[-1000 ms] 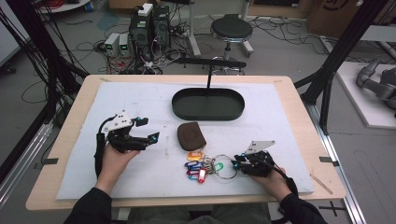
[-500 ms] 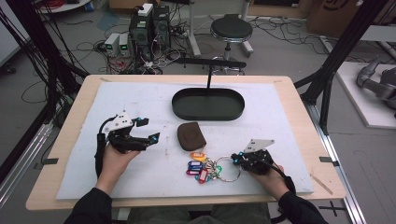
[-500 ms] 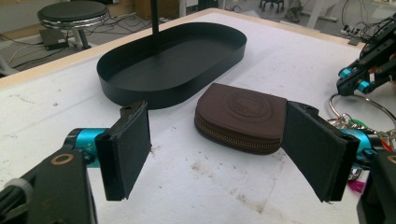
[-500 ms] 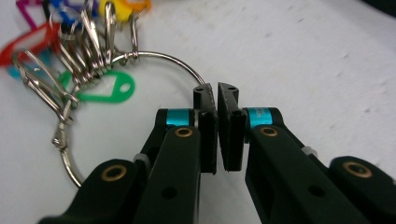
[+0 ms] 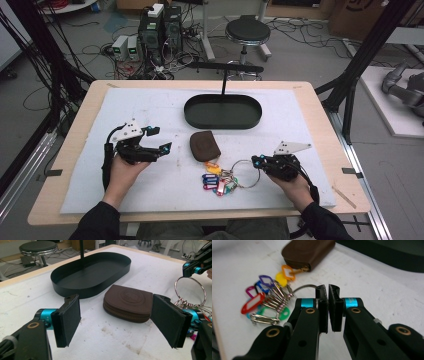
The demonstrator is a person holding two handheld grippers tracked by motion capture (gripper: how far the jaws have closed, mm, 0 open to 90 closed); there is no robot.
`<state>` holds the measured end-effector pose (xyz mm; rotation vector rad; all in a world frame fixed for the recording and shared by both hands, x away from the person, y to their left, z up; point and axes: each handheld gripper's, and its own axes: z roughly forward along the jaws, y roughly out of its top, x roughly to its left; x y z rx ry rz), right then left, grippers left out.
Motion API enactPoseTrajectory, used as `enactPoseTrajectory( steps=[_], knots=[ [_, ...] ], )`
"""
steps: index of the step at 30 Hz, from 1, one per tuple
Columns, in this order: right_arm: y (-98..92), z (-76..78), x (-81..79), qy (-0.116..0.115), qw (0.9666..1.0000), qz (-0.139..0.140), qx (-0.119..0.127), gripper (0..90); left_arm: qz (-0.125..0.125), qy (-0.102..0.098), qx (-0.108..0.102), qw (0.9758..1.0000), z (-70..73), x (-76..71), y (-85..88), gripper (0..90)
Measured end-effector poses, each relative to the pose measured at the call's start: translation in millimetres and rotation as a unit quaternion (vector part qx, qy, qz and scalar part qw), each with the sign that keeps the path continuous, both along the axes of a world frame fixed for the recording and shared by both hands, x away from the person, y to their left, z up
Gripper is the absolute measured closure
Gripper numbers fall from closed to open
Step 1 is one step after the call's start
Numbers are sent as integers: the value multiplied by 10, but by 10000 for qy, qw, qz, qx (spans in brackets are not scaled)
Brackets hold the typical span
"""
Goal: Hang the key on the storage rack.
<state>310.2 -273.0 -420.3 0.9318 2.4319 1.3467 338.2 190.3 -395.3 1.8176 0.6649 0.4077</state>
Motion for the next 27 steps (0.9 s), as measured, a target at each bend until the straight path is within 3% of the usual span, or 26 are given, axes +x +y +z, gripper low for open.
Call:
enactPoseTrajectory(
  steps=[10, 22, 27],
  knots=[
    [35, 45, -46, -18, 9989, 316, 353, 879, -7, -23, 1, 10000, 1, -3, -7, 243],
    [126, 87, -128, -197, 9970, 604, 435, 873, -29, -41, -7, 10000, 3, -6, -15, 243],
    [182, 73, -154, -150, 9961, 790, 365, 836, -31, -40, -14, 10000, 4, -9, -16, 243]
  ],
)
